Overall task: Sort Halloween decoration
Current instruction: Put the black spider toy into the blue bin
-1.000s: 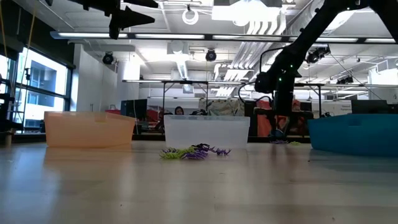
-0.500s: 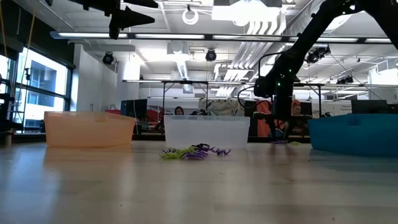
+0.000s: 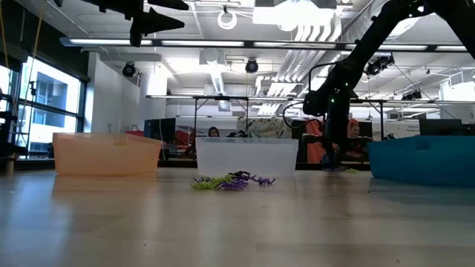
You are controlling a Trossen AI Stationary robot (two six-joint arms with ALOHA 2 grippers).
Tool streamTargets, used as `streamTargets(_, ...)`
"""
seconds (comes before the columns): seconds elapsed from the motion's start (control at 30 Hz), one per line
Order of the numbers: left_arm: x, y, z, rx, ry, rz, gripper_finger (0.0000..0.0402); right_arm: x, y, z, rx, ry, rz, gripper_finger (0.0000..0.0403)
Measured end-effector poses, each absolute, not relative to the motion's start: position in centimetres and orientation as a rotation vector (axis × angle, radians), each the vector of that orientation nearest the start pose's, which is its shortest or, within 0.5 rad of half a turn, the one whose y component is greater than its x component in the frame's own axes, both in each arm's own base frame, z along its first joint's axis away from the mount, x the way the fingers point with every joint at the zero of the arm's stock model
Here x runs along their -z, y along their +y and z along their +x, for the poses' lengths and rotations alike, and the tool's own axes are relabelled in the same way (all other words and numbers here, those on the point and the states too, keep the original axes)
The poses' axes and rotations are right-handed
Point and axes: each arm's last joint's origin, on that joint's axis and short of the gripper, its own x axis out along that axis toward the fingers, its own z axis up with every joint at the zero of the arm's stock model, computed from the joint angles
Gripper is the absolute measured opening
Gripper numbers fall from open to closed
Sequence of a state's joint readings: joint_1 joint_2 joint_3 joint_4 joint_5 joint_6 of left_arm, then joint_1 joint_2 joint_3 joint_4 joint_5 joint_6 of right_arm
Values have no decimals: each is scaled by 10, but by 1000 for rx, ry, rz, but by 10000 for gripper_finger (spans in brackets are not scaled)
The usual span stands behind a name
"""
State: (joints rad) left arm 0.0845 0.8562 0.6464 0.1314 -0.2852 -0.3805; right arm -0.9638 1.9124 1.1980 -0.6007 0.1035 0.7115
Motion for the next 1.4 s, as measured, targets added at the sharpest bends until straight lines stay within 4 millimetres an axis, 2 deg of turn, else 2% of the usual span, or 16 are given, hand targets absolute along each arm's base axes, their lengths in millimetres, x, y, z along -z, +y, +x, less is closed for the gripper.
streamTargets(0.23, -303, 25, 193, -380, 6, -369, 177, -161, -296, 201, 1323, 838, 1074, 2)
streamTargets(0.37, -303, 25, 193, -379, 6, -369, 177, -178, -295, 199, 1296, 798, 1022, 1)
streamTargets(0.5, -303, 25, 193, -379, 8, -360, 177, -207, -287, 197, 1228, 756, 927, 0)
streamTargets(0.6, -303, 24, 193, -379, 11, -344, 177, -236, -271, 201, 1104, 728, 825, 0)
streamTargets(0.8, -303, 24, 193, -378, 13, -335, 177, -297, -218, 218, 831, 598, 622, 0)
streamTargets(0.93, -303, 24, 193, -378, 13, -335, 177, -336, -168, 232, 620, 463, 482, 0)
streamTargets(1.03, -304, 24, 193, -377, 7, -345, 177, -358, -127, 243, 468, 370, 400, 0)
streamTargets(1.2, -311, 23, 195, -326, -62, -321, 177, -380, -67, 258, 320, 245, 249, 0)
streamTargets(1.4, -310, 18, 204, -256, -58, -207, 177, -387, -19, 273, 170, 176, 81, 0)
